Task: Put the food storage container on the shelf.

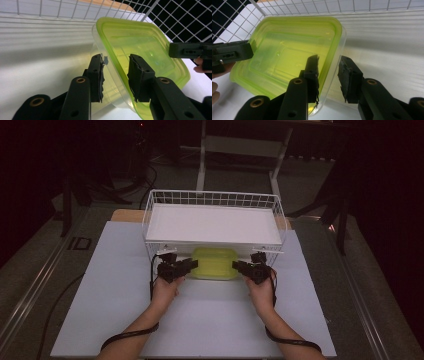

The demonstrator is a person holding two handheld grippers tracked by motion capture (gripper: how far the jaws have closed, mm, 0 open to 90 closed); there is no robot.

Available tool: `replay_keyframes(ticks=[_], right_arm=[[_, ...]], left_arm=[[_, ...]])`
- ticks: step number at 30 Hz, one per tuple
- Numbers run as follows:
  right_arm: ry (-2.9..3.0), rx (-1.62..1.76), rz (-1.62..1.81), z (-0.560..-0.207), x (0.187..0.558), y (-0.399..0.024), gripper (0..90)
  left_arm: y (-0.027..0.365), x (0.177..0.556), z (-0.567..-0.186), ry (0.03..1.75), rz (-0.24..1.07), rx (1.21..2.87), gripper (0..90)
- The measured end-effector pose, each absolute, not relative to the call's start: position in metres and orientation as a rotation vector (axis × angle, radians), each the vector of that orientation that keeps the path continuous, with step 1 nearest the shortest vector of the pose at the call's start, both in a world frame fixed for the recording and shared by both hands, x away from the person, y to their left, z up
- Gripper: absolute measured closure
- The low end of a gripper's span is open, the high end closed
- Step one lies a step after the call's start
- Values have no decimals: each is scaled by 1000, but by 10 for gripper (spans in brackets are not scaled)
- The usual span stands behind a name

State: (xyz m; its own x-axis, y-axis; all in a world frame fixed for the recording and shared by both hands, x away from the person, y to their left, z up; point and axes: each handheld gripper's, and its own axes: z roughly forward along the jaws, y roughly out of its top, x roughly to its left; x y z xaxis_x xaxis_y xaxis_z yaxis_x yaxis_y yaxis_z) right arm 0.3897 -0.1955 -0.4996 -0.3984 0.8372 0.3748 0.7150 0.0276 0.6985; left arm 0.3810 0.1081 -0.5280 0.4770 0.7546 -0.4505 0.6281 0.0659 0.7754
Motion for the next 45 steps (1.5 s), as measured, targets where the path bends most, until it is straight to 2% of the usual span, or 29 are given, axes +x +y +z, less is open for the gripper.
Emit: replay_keyframes(ticks=[5, 9, 11, 12, 15, 18, 29, 31, 32, 38, 41, 43, 45], right_arm=[[2122, 1606, 1314, -503, 395, -194, 624], [2121, 1609, 1265, -501, 394, -190, 616], [2121, 1505, 1264, -503, 398, -192, 594], [2118, 1503, 1253, -503, 398, -192, 573], [2114, 1514, 1253, -502, 396, -191, 555], [2106, 1551, 1239, -499, 391, -189, 527], [2145, 1418, 1278, -485, 364, -184, 504], [2158, 1395, 1294, -483, 357, -182, 509], [2167, 1400, 1307, -482, 354, -180, 511], [2242, 1390, 1324, -485, 335, -168, 558], [2273, 1390, 1316, -491, 329, -162, 677], [2330, 1366, 1294, -496, 328, -157, 870], [2385, 1338, 1267, -502, 329, -150, 900]], left_arm=[[108, 385, -530, 1218, 146, 1625, 586], [108, 388, -529, 1205, 186, 1651, 554], [107, 388, -528, 1217, 186, 1651, 528], [107, 389, -528, 1227, 193, 1649, 486], [107, 389, -526, 1225, 188, 1636, 449], [109, 387, -524, 1176, 181, 1620, 370], [111, 366, -517, 1102, 184, 1621, 231], [112, 360, -516, 1090, 171, 1629, 157], [112, 357, -515, 1076, 179, 1639, 157], [116, 334, -513, 1045, 201, 1665, 128], [118, 324, -513, 1031, 214, 1690, 45], [119, 317, -513, 1016, 247, 1705, 29], [120, 311, -513, 1010, 272, 1719, 29]])
